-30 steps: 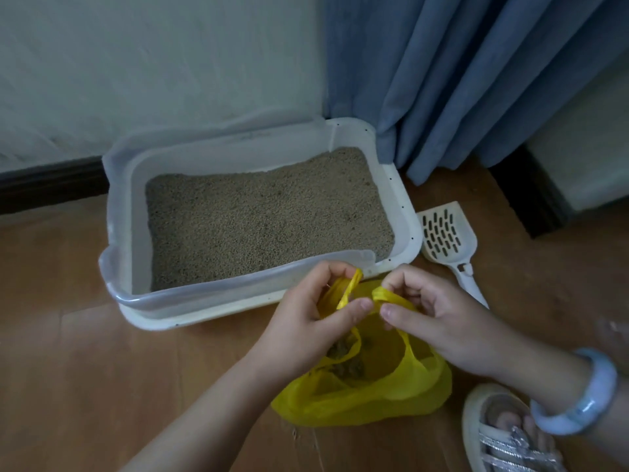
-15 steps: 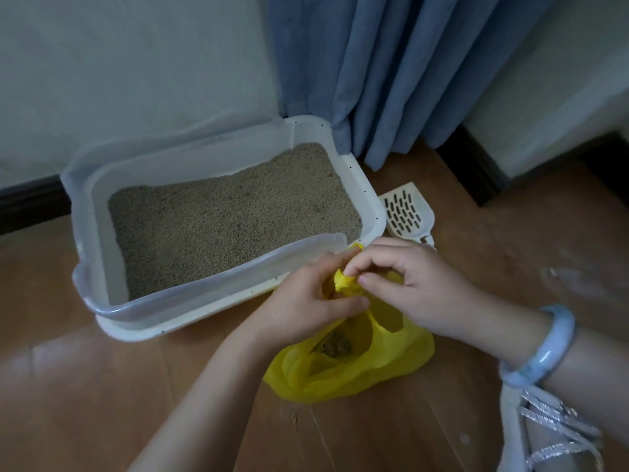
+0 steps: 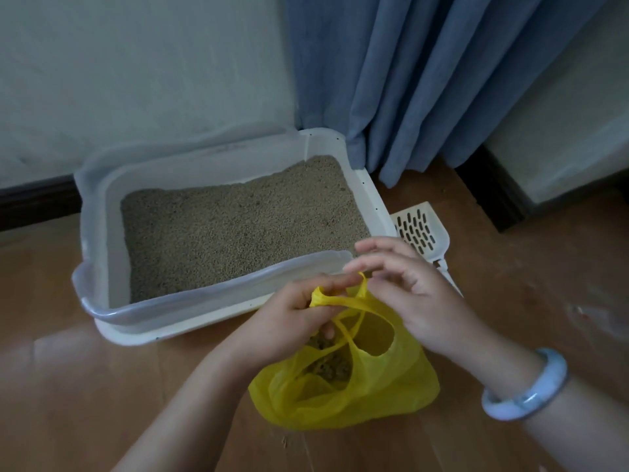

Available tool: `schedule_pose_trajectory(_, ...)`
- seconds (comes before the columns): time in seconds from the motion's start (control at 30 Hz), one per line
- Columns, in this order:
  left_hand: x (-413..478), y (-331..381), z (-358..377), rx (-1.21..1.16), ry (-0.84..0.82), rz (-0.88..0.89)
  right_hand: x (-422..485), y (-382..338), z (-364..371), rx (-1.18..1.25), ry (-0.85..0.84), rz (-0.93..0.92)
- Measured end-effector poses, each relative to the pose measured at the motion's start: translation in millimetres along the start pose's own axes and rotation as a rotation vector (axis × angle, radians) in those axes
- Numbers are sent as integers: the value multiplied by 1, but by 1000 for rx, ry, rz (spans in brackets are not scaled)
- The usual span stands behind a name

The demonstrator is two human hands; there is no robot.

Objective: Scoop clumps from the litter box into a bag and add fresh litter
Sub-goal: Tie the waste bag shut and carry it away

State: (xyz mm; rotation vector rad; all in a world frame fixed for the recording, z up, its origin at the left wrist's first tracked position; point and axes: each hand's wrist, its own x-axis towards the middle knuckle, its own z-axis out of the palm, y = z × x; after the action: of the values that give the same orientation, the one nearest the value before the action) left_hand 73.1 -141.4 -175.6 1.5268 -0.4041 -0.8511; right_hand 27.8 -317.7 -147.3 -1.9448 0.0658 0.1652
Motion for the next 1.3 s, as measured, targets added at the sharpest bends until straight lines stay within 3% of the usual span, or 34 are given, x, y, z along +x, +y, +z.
schedule_pose_trajectory(0.07, 2, -3, 2, -45, 17, -31, 6, 5, -7, 63, -26, 88)
schedule_pose_trajectory(0.2, 4, -1, 7, -85, 34, -18, 10, 12, -14, 105, -280, 221)
schedule_pose_trajectory(0.4, 6, 7, 11, -133, 99, -66, 11, 17, -14, 228, -185, 190)
schedule_pose_trajectory(0.5, 8, 11, 13, -117, 136, -99, 9, 16, -18, 373, -277, 222)
schedule_pose_trajectory(0.57, 9, 13, 15, -120, 165, -134, 9, 16, -16, 277, -278, 169)
schedule_pose_trajectory(0.67, 10, 11, 18, -109, 211, -186, 9, 13, -11, 243, -139, 126)
schedule_pose_trajectory(0.83, 11, 11, 24, -152, 201, -176, 13, 3, -18, 726, -178, 372)
schedule_pose_trajectory(1.0, 12, 14, 28, -216, 235, -208, 25, 5, -25, 951, -69, 542)
schedule_pose_trajectory(1.1, 11, 20, 26, -80, 138, -272, 32, 5, -31, 1071, 22, 644)
schedule_pose_trajectory(1.17, 11, 23, 24, -18, 96, -305, 35, 4, -32, 1141, 43, 676)
schedule_pose_trajectory(1.3, 14, 20, 19, 38, 164, -373, 31, 0, -30, 1125, -56, 581)
